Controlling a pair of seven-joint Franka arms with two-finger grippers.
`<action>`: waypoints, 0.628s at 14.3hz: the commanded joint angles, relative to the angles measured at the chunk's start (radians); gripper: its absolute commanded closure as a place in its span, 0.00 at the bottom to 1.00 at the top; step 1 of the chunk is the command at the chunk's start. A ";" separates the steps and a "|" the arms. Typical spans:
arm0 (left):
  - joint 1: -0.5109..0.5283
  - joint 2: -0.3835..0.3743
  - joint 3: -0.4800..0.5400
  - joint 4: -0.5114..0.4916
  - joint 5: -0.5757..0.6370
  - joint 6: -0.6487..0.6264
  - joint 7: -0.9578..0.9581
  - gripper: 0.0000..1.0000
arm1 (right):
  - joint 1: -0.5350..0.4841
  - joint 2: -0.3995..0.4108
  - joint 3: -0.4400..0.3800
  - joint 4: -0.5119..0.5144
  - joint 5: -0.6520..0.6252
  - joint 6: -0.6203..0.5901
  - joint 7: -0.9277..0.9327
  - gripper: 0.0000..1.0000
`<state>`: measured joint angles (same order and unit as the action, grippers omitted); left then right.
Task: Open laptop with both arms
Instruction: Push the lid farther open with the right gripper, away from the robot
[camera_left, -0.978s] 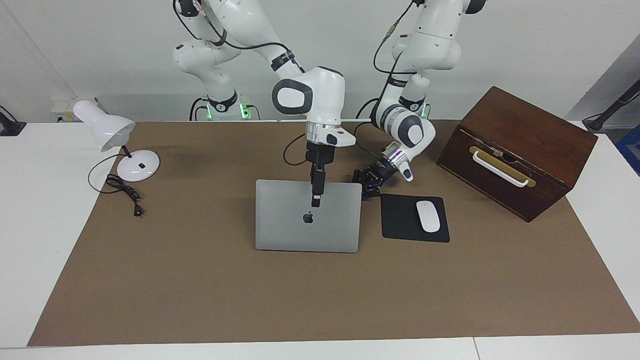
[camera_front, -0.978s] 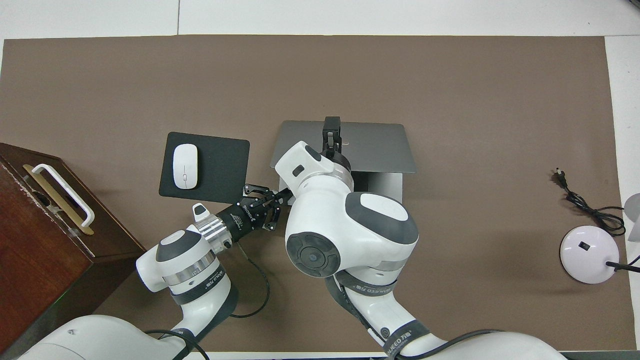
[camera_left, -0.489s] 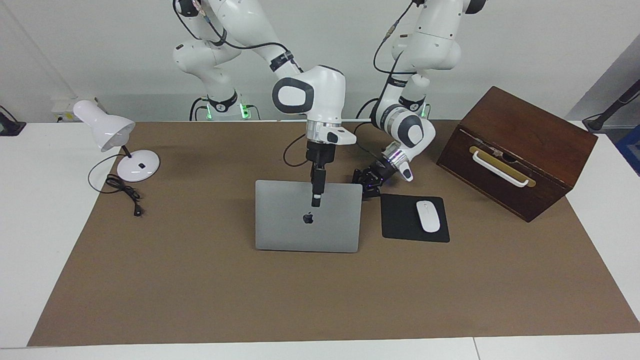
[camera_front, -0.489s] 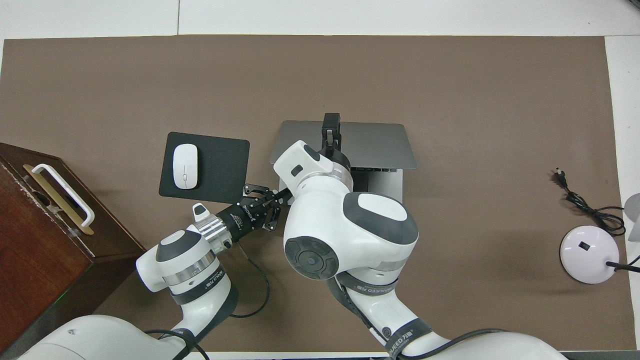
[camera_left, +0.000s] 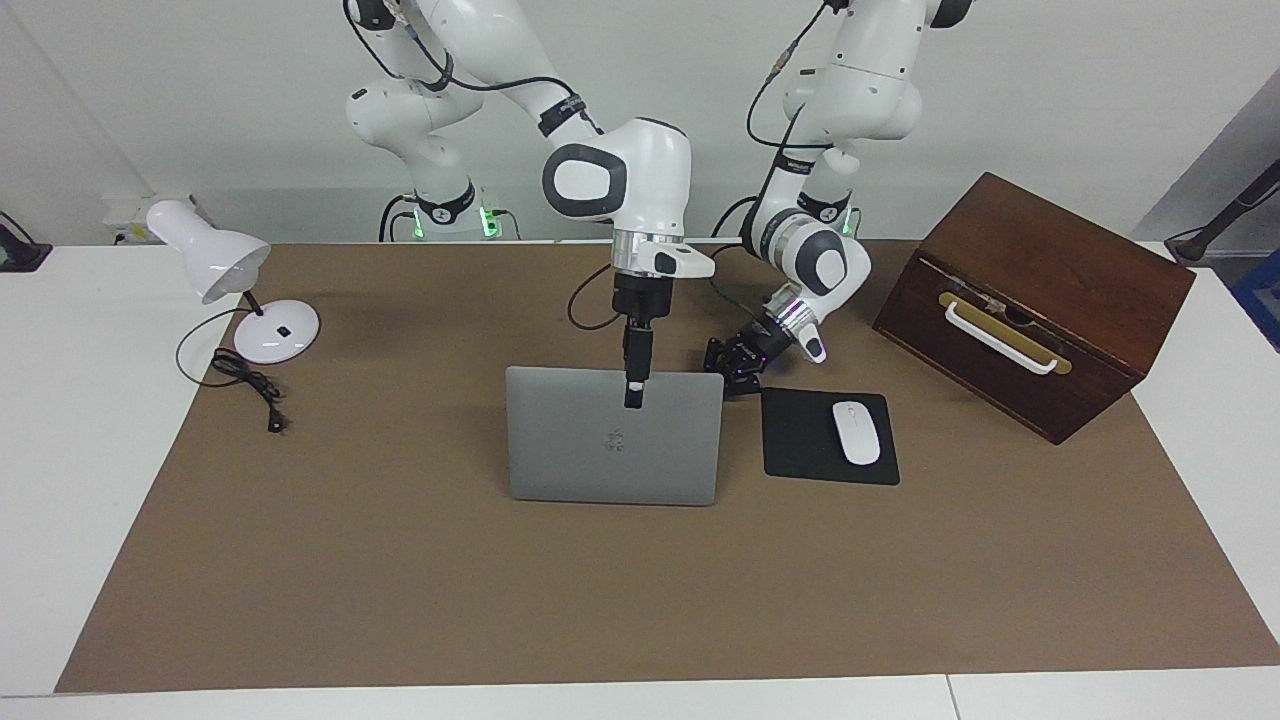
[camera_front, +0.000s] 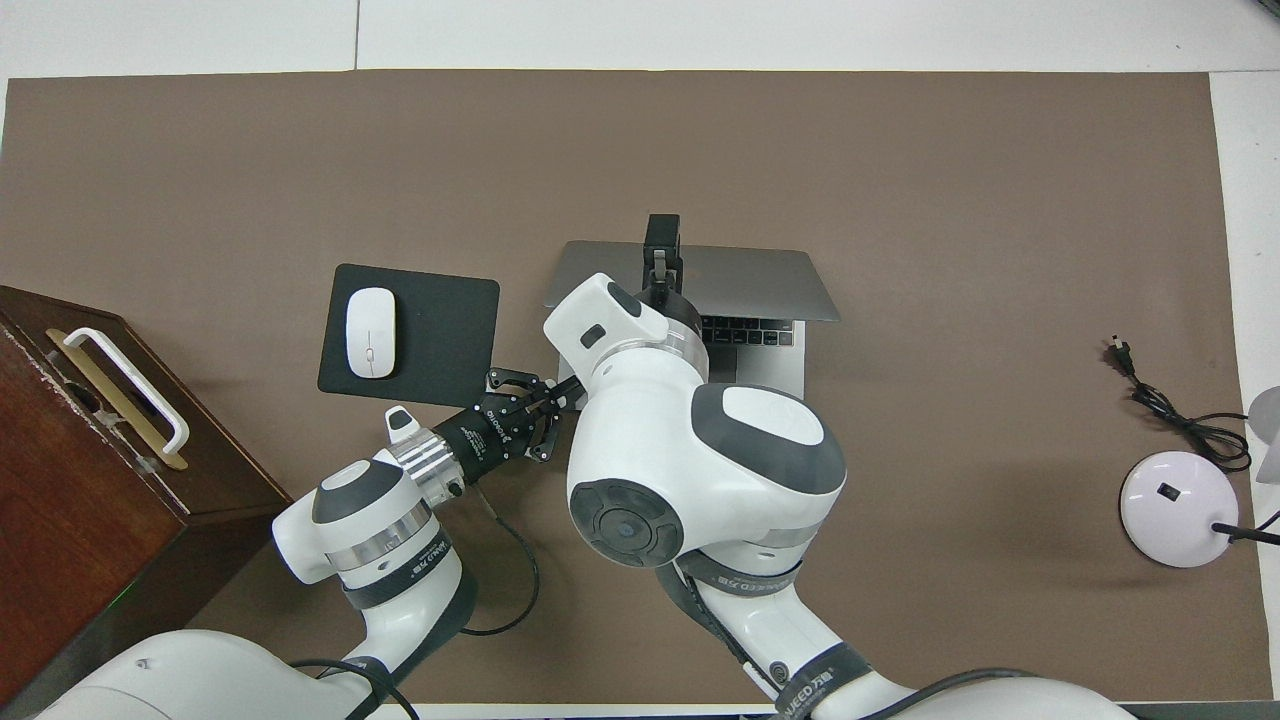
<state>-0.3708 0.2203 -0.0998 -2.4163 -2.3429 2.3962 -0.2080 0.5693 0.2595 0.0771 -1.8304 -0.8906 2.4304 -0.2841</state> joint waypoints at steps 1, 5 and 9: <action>0.007 0.097 0.006 0.031 -0.027 0.046 0.055 1.00 | -0.009 -0.008 0.004 0.003 -0.036 0.002 0.031 0.00; 0.007 0.097 0.006 0.031 -0.027 0.046 0.055 1.00 | -0.012 -0.003 0.006 0.023 -0.063 0.002 0.031 0.00; 0.007 0.097 0.006 0.031 -0.027 0.046 0.055 1.00 | -0.016 0.001 0.006 0.031 -0.091 0.004 0.032 0.00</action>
<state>-0.3708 0.2203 -0.0998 -2.4163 -2.3430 2.3962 -0.2077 0.5690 0.2594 0.0765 -1.8132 -0.9382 2.4304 -0.2830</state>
